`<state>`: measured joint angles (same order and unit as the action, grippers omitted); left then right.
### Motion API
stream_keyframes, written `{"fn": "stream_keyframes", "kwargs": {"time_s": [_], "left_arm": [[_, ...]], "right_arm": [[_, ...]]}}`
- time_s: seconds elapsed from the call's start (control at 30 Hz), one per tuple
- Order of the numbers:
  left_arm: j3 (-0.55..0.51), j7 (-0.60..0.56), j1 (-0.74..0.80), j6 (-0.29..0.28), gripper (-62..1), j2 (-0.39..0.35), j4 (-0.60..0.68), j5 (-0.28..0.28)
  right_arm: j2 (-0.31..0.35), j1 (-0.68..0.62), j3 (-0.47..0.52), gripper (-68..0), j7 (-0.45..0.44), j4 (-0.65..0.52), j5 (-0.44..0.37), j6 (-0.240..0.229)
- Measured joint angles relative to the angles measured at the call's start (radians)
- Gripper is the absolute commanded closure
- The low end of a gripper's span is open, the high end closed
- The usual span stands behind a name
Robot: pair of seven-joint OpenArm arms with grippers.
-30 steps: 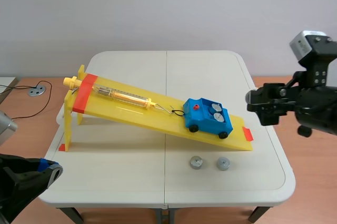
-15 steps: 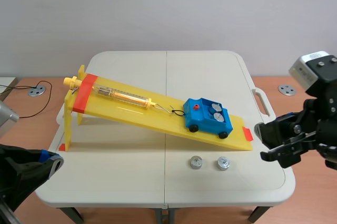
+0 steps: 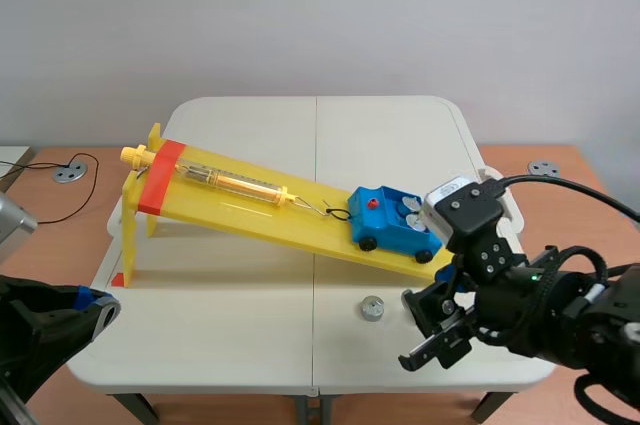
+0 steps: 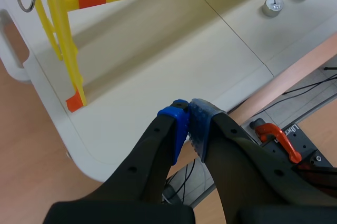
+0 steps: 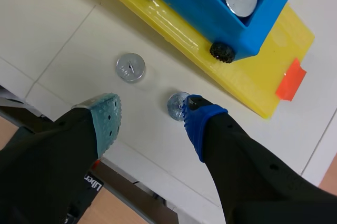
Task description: Place the four metal weights on the blue cart on the ramp.
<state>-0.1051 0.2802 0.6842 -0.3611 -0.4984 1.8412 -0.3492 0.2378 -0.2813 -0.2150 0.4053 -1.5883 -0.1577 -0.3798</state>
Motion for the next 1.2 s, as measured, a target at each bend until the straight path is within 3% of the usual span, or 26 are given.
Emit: {"fn": "stream_keyframes", "kwargs": {"time_s": [0.33,0.57,1.2], "left_arm": [[0.0,0.0,0.0,0.0,-4.0,0.0,0.0,0.0],[0.0,0.0,0.0,0.0,-4.0,0.0,0.0,0.0],[0.0,0.0,0.0,0.0,-4.0,0.0,0.0,0.0]], "right_arm": [[-0.103,0.098,-0.059,-27.8,-0.068,0.211,0.073,0.05],[-0.154,0.154,-0.08,-27.8,-0.089,0.313,0.084,0.055],[-0.194,0.201,-0.123,-27.8,-0.113,0.383,0.107,0.114]]}}
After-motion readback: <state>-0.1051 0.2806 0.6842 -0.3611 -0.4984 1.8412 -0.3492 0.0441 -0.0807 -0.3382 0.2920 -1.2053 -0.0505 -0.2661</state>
